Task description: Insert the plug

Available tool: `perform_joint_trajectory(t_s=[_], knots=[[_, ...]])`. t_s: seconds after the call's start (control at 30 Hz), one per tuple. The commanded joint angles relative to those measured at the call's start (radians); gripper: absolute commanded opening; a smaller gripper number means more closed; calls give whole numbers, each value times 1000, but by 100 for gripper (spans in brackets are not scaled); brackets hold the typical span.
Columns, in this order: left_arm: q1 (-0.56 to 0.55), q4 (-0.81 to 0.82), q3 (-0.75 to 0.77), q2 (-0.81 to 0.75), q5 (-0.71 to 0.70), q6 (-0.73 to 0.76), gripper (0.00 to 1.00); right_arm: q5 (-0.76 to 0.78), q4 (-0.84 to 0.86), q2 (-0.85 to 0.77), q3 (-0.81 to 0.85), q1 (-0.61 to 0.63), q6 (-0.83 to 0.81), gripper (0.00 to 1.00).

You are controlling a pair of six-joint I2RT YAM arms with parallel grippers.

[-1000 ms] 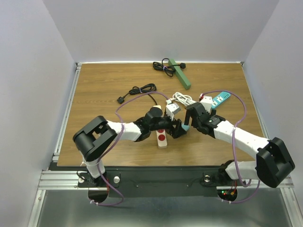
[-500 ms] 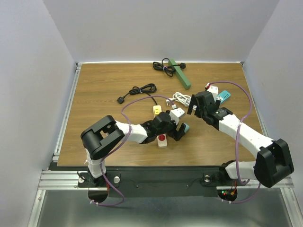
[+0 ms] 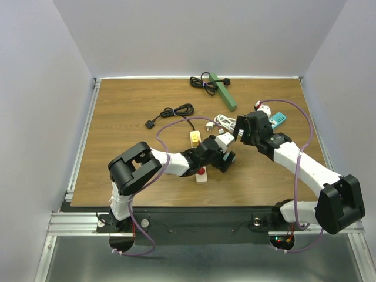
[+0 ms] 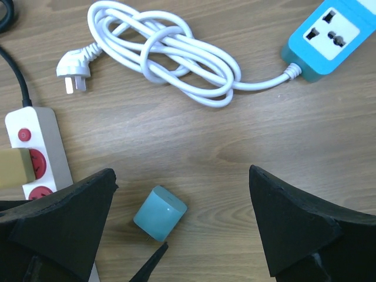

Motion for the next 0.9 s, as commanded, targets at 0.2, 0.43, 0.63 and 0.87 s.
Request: perform_joint_trajectory(t_s=[0.2,0.43,0.63,0.87], knots=[[-41,-91,122,58,-92,41,93,-37,45,-61,7,-21,-14,100],[-62,-178,141,71,-151,62,92,-58,46,-71,-1,-32,-16,100],[-71,-180,87,34,-216,73,92,-68,49,-70,-8,-42,-11,100],[-73,-129,25,-9,-222,56,92,-68,48,-73,-13,-70,-14,100]])
